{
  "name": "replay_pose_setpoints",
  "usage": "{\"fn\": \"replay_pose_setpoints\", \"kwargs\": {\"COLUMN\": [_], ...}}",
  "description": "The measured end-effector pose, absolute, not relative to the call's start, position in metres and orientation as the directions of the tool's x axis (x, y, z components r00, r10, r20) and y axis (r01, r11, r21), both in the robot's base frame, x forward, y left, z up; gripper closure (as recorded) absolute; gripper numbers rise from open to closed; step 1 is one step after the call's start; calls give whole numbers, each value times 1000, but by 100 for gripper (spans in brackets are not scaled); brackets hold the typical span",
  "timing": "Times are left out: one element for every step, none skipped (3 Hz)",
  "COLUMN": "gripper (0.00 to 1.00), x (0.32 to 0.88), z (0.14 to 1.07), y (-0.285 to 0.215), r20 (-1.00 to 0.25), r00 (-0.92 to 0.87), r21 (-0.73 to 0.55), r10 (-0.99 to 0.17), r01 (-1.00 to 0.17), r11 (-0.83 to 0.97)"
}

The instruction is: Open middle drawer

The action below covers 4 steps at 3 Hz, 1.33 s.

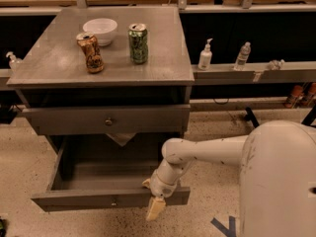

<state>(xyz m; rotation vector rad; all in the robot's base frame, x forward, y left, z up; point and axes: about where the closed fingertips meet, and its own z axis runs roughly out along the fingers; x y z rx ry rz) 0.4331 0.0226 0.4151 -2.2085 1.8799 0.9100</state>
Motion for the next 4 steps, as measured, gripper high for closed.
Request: {"fn": "replay_pose_setpoints", "kwargs": {"gripper": [42,40,32,36], "x": [431,431,431,431], "z": [416,416,416,416], "y": [23,23,23,23], "r20": [-497,-497,-497,-497], "r00": [59,59,59,59], "r21": [299,299,299,300], "r10": [-866,-866,-866,-866], "r01": [-925,-925,-925,-925], "r11": [-235,-235,-235,-235]}}
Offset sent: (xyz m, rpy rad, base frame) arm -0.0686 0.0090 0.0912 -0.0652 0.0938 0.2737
